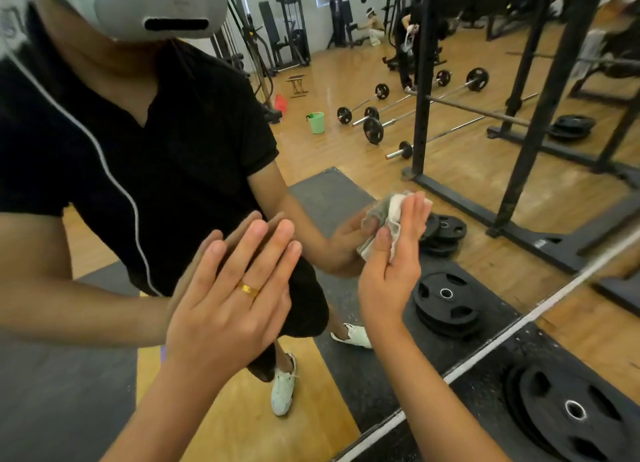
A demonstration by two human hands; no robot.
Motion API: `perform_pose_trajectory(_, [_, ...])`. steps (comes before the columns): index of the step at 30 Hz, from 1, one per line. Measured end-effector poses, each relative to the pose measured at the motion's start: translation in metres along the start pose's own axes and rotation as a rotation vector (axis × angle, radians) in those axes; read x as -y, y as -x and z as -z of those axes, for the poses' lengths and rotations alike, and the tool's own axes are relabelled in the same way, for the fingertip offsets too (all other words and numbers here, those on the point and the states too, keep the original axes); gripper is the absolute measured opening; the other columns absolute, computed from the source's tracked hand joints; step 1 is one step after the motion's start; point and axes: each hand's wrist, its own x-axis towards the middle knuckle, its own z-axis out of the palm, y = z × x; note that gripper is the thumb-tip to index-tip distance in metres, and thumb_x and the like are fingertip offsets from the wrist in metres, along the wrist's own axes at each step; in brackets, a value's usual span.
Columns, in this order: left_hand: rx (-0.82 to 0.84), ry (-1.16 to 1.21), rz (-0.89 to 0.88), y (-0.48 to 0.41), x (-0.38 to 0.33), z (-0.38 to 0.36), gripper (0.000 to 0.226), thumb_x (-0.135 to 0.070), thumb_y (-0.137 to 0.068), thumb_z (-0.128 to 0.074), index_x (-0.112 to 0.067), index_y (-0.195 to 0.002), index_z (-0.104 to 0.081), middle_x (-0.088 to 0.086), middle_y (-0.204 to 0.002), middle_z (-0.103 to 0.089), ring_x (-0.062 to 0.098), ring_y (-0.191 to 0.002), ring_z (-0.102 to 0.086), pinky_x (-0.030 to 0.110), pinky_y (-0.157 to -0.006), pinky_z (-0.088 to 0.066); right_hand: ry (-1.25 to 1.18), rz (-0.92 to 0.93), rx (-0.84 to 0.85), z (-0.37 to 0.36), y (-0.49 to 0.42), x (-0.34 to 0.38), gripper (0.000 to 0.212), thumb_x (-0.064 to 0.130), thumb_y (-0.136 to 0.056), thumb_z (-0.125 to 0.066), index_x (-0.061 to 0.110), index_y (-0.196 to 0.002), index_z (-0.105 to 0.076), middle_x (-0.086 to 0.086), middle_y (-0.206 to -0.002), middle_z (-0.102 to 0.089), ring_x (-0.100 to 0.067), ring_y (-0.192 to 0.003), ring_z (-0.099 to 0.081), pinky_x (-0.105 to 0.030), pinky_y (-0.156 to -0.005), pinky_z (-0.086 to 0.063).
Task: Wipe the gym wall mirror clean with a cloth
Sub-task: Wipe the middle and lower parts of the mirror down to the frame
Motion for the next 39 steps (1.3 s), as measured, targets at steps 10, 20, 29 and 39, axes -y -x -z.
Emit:
perform_pose_trajectory(10, [-0.023, -0.021, -0.007, -0.002, 0.002, 0.000, 0.059, -0.027, -0.101, -0.056, -0.008, -0.156, -0.043, 0.011, -0.163, -0.038, 0.030, -0.153, -0.031, 0.048, -0.128, -0.014, 0.040, 0.026, 0.130, -0.016, 0.082, 0.014, 0.054, 0.017, -0.108, -0.040, 0.003, -0.158, -0.026, 0.016, -0.170, -0.016, -0.023, -0.159, -0.010, -0.055, -0.126, -0.017])
perform_pose_trajectory(20, [-0.014, -0.003, -0.019, -0.001, 0.004, 0.001, 0.059, -0.026, -0.104, -0.050, -0.006, -0.158, -0.038, 0.013, -0.166, -0.031, 0.032, -0.155, -0.024, 0.049, -0.128, -0.012, 0.035, 0.084, -0.007, -0.016, -0.033, 0.045, 0.051, 0.014, -0.109, -0.041, 0.002, -0.158, -0.032, -0.004, -0.167, -0.024, -0.027, -0.159, -0.010, -0.058, -0.126, -0.019])
perform_pose_trajectory(29, [-0.045, 0.004, 0.000, -0.001, 0.004, 0.001, 0.057, -0.025, -0.104, -0.052, -0.006, -0.157, -0.041, 0.012, -0.165, -0.034, 0.031, -0.155, -0.027, 0.047, -0.129, -0.012, 0.299, 0.403, 0.419, 0.010, 0.074, -0.031, 0.060, 0.020, -0.112, -0.029, 0.028, -0.165, -0.001, 0.012, -0.173, 0.002, -0.018, -0.159, 0.001, -0.039, -0.129, 0.000])
perform_pose_trajectory(39, [-0.089, 0.013, 0.039, -0.001, -0.003, -0.002, 0.056, -0.022, -0.097, -0.062, -0.010, -0.151, -0.052, 0.009, -0.161, -0.041, 0.029, -0.151, -0.035, 0.047, -0.126, -0.020, 0.021, 0.039, 0.030, -0.009, 0.008, 0.022, 0.050, 0.010, -0.110, -0.041, 0.000, -0.157, -0.027, -0.003, -0.165, -0.022, -0.017, -0.158, -0.007, -0.045, -0.130, -0.010])
